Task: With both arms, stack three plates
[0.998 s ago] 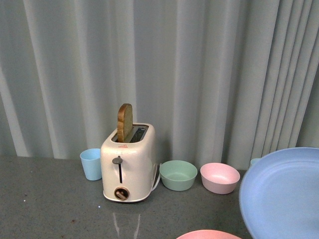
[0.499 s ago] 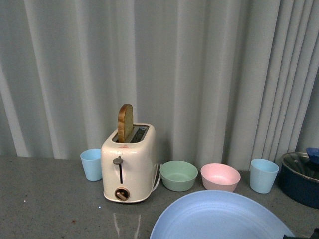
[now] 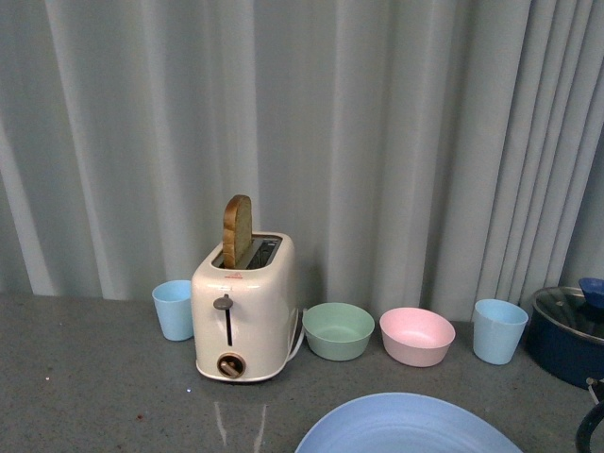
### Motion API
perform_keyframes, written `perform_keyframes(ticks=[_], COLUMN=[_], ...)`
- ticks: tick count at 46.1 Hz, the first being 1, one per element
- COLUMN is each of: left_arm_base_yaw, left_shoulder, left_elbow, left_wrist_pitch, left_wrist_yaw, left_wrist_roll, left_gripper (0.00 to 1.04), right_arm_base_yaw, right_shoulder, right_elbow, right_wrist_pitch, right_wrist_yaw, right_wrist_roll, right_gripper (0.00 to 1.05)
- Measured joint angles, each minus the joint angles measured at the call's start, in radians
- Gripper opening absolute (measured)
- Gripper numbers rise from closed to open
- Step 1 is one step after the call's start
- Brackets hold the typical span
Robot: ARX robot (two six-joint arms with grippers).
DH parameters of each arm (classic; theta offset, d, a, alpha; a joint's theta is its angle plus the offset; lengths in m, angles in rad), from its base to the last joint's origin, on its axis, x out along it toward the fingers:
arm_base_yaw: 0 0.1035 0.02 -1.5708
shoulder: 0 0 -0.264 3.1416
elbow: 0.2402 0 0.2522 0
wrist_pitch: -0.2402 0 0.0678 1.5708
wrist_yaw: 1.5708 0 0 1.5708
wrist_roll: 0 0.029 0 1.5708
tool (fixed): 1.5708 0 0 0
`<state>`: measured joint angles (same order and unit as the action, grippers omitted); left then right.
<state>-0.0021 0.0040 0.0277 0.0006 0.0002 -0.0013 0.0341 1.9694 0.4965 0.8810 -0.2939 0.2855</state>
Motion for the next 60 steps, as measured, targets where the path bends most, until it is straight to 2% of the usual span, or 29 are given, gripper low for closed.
perform_keyframes(ticks=[25, 33, 40, 44, 49, 50, 52, 60], left_arm_base_yaw=[0.000, 0.000, 0.000, 0.000, 0.000, 0.000, 0.000, 0.000], left_shoulder=[0.000, 0.000, 0.000, 0.000, 0.000, 0.000, 0.000, 0.000], left_elbow=[0.000, 0.000, 0.000, 0.000, 0.000, 0.000, 0.000, 0.000], left_wrist_pitch=[0.000, 0.000, 0.000, 0.000, 0.000, 0.000, 0.000, 0.000], left_wrist_yaw=[0.000, 0.000, 0.000, 0.000, 0.000, 0.000, 0.000, 0.000], left_wrist_roll=[0.000, 0.000, 0.000, 0.000, 0.000, 0.000, 0.000, 0.000], left_gripper=[0.98, 0.98, 0.98, 0.98, 0.98, 0.98, 0.98, 0.98], right_arm_base_yaw=[-0.008, -0.017, -0.026, -0.027, -0.037, -0.042, -0.056, -0.098], right_shoulder=[0.011, 0.008, -0.077, -0.135, -0.261, -0.293, -0.364, -0.608], right_elbow=[0.000, 0.000, -0.024, -0.043, -0.088, -0.098, -0.116, -0.142], right_wrist_pitch=[-0.071, -0.096, -0.133, -0.150, -0.190, -0.202, -0.230, -0.324], right_wrist_yaw=[0.002, 0.000, 0.001, 0.004, 0.005, 0.010, 0.027, 0.069], right_wrist_roll=[-0.040, -0.049, -0.064, -0.072, -0.077, -0.078, -0.081, -0.079], right_gripper=[0.04, 0.28, 0.62, 0.74, 0.97, 0.99, 0.97, 0.97])
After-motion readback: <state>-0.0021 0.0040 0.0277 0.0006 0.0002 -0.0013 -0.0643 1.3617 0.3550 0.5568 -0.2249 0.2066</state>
